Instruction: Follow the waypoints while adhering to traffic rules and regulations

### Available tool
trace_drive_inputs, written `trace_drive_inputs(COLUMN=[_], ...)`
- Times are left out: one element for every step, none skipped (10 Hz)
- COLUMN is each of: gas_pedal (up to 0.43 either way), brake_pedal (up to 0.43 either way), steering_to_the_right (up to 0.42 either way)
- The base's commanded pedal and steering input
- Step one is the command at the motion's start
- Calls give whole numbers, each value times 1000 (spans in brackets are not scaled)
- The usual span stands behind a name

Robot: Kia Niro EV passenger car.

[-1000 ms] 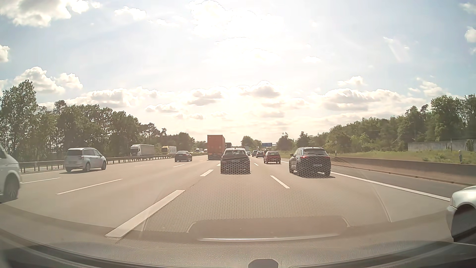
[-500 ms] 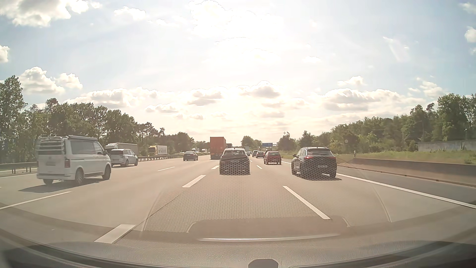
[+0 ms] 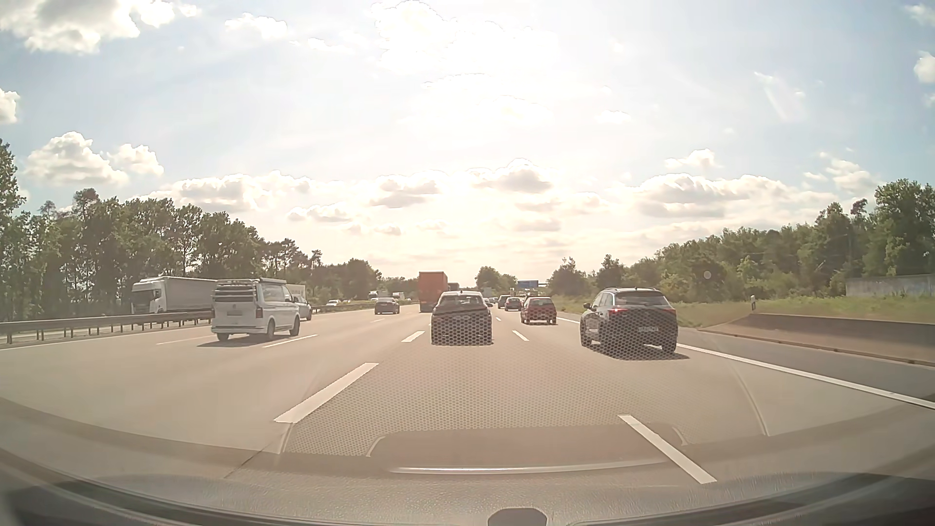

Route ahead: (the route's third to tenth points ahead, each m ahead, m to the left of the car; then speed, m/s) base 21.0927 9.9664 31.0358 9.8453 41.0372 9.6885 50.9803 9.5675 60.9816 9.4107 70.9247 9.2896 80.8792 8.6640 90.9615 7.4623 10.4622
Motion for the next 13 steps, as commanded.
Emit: trace_drive_inputs(gas_pedal=[79, 79, 79, 67, 0, 0, 0, 0, 0, 0, 0, 0, 0], brake_pedal=[0, 0, 0, 0, 0, 0, 0, 0, 0, 0, 0, 0, 0], steering_to_the_right=[-9, -10, -10, -9, -9, -9, -9, -8, -4, -2, -2, -1, 0])
